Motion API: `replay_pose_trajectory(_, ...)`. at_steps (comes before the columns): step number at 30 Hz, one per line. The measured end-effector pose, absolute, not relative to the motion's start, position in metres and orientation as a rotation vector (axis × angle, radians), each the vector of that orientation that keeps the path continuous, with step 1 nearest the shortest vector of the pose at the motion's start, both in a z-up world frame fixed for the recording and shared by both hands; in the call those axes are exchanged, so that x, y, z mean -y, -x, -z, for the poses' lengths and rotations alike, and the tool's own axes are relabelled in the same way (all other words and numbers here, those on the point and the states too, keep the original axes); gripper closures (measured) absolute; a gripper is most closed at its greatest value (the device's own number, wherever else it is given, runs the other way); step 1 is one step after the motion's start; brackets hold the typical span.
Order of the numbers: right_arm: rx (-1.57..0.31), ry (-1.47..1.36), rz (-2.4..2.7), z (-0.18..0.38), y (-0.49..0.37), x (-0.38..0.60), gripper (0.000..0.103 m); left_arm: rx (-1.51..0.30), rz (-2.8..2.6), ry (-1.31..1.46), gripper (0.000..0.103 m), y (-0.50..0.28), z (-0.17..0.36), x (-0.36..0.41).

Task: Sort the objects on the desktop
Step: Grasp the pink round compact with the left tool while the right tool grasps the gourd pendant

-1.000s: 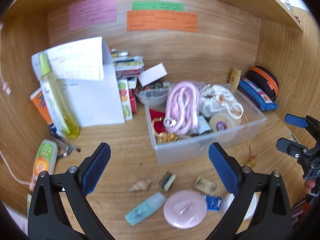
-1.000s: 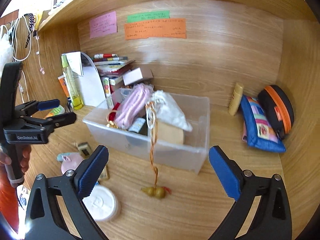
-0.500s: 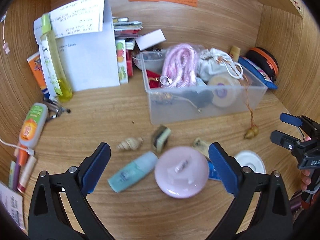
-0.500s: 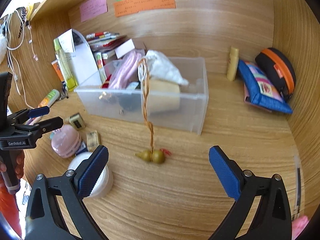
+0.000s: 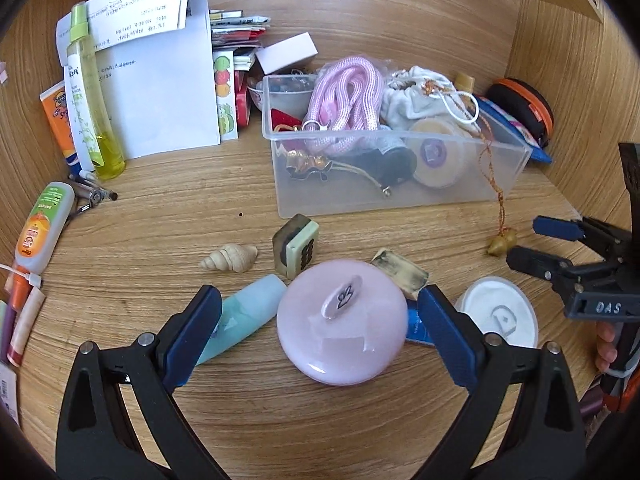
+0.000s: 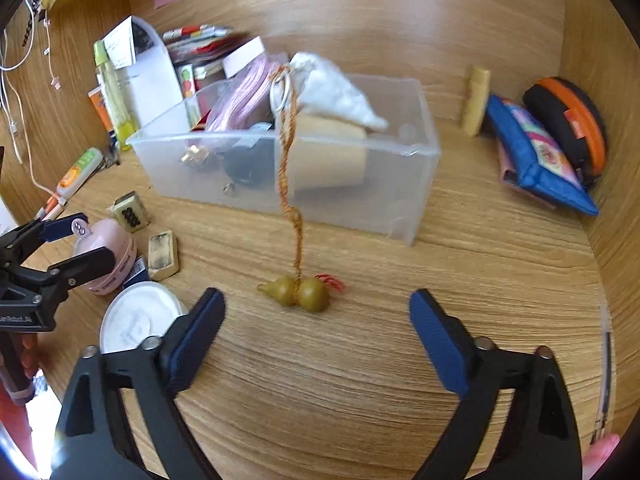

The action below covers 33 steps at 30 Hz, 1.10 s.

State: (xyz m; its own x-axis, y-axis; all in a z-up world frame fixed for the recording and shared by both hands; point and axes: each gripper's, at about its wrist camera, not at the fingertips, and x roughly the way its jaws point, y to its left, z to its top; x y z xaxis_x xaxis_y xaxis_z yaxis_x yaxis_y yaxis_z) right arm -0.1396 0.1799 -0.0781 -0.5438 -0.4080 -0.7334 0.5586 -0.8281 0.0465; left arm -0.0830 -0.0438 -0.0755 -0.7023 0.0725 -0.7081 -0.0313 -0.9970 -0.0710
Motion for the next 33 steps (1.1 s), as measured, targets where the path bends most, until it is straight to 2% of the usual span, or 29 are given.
replay_pose_trajectory(3, -0.295, -1.068, 2.331, 0.08, 0.144, -0.175, 0.03, 0.058, -2.856, 1.178, 0.004, 0.082, 0.076, 0.042)
replay_pose_trajectory(5, -0.314, -1.078, 2.322, 0.082, 0.146, -0.173, 0.033, 0.032, -2.86, 1.175, 0.008, 0.082, 0.076, 0.04)
replay_pose_trajectory(6, -0.317, -1.08, 2.319, 0.083, 0.146, -0.172, 0.034, 0.025, -2.859, 1.176, 0.009, 0.082, 0.076, 0.039)
replay_pose_trajectory(8, -0.328, -1.086, 2.306, 0.084, 0.147, -0.169, 0.034, 0.019, -2.842, 1.189, 0.021, 0.084, 0.078, 0.038)
replay_pose_trajectory(13, -0.408, -1.079, 2.274, 0.089, 0.142, -0.158, 0.037, 0.01, -2.835, 1.188, 0.024, 0.084, 0.078, 0.037)
replay_pose_trajectory(16, -0.394, -1.085, 2.252, 0.089, 0.141, -0.158, 0.045, 0.007, -2.833, 1.182, 0.028, 0.084, 0.079, 0.036)
replay_pose_trajectory(19, -0.378, -1.085, 2.262, 0.088, 0.142, -0.16, 0.056, 0.015, -2.839, 1.164, 0.04, 0.083, 0.078, 0.036)
replay_pose_trajectory(21, -0.37, -1.079, 2.262, 0.087, 0.141, -0.161, 0.07, 0.02, -2.848, 1.16, 0.04, 0.081, 0.079, 0.036)
replay_pose_trajectory(26, -0.378, -1.061, 2.252, 0.087, 0.137, -0.16, 0.086, 0.075, -2.855, 1.158, 0.04, 0.08, 0.079, 0.04)
replay_pose_trajectory(33, -0.412, -1.057, 2.251, 0.087, 0.132, -0.161, 0.085, 0.143, -2.875, 1.133, 0.041, 0.073, 0.073, 0.048)
